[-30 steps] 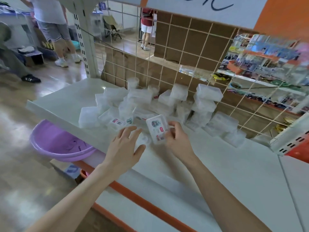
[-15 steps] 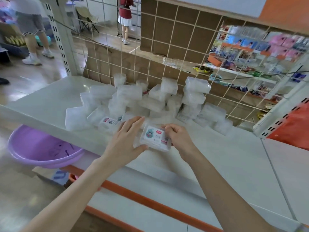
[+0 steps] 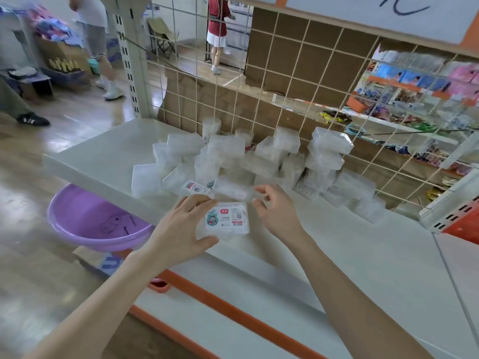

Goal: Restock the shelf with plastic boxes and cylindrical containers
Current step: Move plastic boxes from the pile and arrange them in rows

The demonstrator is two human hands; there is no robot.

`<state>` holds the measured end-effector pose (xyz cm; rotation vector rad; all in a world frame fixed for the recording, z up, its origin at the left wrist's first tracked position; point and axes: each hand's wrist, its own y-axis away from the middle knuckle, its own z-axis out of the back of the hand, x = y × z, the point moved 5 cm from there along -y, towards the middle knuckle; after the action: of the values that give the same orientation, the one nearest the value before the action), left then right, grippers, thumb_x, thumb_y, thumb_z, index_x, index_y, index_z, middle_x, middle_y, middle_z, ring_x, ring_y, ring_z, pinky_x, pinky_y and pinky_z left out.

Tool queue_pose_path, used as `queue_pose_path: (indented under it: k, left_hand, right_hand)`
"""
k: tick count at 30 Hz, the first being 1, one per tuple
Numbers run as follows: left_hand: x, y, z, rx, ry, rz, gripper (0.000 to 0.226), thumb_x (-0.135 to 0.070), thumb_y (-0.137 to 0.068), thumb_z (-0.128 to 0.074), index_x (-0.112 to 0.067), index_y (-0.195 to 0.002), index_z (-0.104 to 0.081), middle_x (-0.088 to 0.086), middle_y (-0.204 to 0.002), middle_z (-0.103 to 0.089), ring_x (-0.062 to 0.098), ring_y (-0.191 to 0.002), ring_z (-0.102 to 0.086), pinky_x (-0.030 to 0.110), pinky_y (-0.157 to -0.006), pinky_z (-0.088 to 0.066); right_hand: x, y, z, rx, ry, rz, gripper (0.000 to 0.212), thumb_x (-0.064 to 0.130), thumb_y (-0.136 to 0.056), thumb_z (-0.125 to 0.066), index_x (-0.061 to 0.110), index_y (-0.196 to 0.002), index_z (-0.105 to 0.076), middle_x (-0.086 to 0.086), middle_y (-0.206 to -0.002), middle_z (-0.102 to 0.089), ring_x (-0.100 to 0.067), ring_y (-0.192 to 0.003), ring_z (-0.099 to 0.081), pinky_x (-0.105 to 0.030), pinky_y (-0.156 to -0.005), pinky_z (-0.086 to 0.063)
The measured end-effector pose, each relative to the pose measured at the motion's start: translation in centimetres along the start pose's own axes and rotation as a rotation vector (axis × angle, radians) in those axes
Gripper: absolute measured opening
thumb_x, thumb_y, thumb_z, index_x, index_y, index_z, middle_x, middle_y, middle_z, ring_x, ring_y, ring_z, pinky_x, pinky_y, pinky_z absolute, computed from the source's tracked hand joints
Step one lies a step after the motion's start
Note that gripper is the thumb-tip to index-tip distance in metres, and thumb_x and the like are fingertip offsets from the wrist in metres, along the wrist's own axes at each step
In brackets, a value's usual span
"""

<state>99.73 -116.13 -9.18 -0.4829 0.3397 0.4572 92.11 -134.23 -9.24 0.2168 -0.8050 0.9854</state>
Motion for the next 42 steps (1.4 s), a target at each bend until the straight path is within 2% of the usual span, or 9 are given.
queue_pose_path:
  k: [3, 11, 13, 16, 19, 23, 32, 37, 42]
  left_hand:
    - [0.9, 0.8, 0.5, -0.008, -0.012, 0.026, 0.071, -0.021, -0.061, -0.084, -0.003, -0.124, -0.056, 0.011, -0.118, -0.057, 0.033, -0.106, -0.053, 0.04, -0.086, -0.044]
    - [1.9, 2.2, 1.6, -0.043, -0.01, 0.122, 0.07, -0.019, -0.067, -0.081, -0.006, -0.129, -0.053, 0.008, -0.124, -0.054, 0.029, -0.116, -0.046, 0.036, -0.093, -0.039]
    - [1.8, 2.3, 1.6, -0.04, -0.002, 0.128, 0.07, -0.019, -0.067, -0.081, -0.006, -0.129, -0.052, 0.008, -0.125, -0.053, 0.028, -0.116, -0.047, 0.032, -0.093, -0.037]
    - [1.0, 1.9, 1.1, -0.034, 0.02, 0.111, 0.069, -0.017, -0.065, -0.083, -0.005, -0.126, -0.055, 0.009, -0.122, -0.055, 0.03, -0.113, -0.049, 0.029, -0.089, -0.035]
    - [-0.6, 1.0, 0.1, -0.03, 0.03, 0.057, 0.067, -0.021, -0.066, -0.082, -0.006, -0.126, -0.055, 0.007, -0.122, -0.055, 0.029, -0.113, -0.049, 0.029, -0.089, -0.034]
    - [-3.2, -0.4, -1.9, -0.002, 0.051, -0.021, 0.065, -0.031, -0.071, -0.077, -0.008, -0.127, -0.054, 0.004, -0.124, -0.054, 0.026, -0.116, -0.048, 0.032, -0.09, -0.04]
    - [-7.7, -2.6, -8.9, 0.248, 0.062, -0.108, 0.068, -0.042, -0.081, -0.062, -0.018, -0.139, -0.037, -0.008, -0.139, -0.038, 0.013, -0.127, -0.033, 0.023, -0.098, -0.031]
    - [-7.7, -2.8, -9.8, 0.271, 0.138, -0.054, 0.073, -0.033, -0.081, -0.062, -0.019, -0.143, -0.026, -0.005, -0.144, -0.033, 0.014, -0.129, -0.032, 0.026, -0.097, -0.034]
    - [-8.5, -2.8, -9.0, 0.225, 0.212, -0.072, 0.08, -0.033, -0.08, -0.065, -0.02, -0.145, -0.021, -0.003, -0.146, -0.026, 0.017, -0.131, -0.03, 0.025, -0.1, -0.028]
  right_hand:
    - [0.7, -1.0, -1.2, 0.066, 0.19, 0.099, 0.039, 0.017, -0.09, -0.055, 0.011, -0.128, -0.051, -0.005, -0.13, -0.049, -0.021, -0.119, -0.043, -0.021, -0.092, -0.028]
    - [0.5, -1.7, -1.7, 0.069, 0.22, 0.116, 0.037, 0.016, -0.092, -0.051, 0.009, -0.129, -0.05, -0.007, -0.132, -0.05, -0.025, -0.122, -0.043, -0.036, -0.101, -0.034]
    - [0.0, -1.6, -1.0, 0.022, 0.132, 0.075, 0.035, 0.016, -0.094, -0.049, 0.008, -0.128, -0.051, -0.007, -0.128, -0.054, -0.024, -0.119, -0.047, -0.031, -0.096, -0.036]
    - [-1.1, -0.9, 0.6, -0.085, -0.151, -0.092, 0.03, 0.018, -0.095, -0.048, 0.01, -0.123, -0.054, 0.001, -0.108, -0.06, -0.016, -0.101, -0.055, -0.017, -0.076, -0.036]
    - [-2.6, -0.2, 2.3, -0.163, -0.343, -0.239, 0.022, 0.021, -0.096, -0.045, 0.014, -0.115, -0.055, -0.001, -0.105, -0.061, -0.013, -0.091, -0.057, -0.021, -0.073, -0.042]
    - [-4.2, 1.5, 4.9, -0.24, -0.494, -0.353, 0.01, 0.021, -0.098, -0.043, 0.02, -0.097, -0.053, 0.007, -0.084, -0.061, -0.001, -0.07, -0.057, -0.01, -0.053, -0.043]
    - [-8.0, 6.5, 10.2, -0.396, -0.535, -0.5, 0.019, 0.016, -0.097, -0.042, 0.022, -0.085, -0.056, 0.005, -0.075, -0.06, -0.007, -0.059, -0.053, -0.021, -0.056, -0.044]
    - [-9.3, 8.0, 11.0, -0.415, -0.553, -0.556, 0.021, 0.015, -0.096, -0.041, 0.017, -0.088, -0.06, 0.0, -0.069, -0.056, -0.012, -0.059, -0.05, -0.022, -0.055, -0.042]
    - [-9.0, 8.1, 9.9, -0.327, -0.55, -0.55, 0.029, 0.014, -0.097, -0.041, 0.021, -0.076, -0.06, -0.01, -0.084, -0.057, -0.021, -0.076, -0.053, -0.029, -0.064, -0.042]
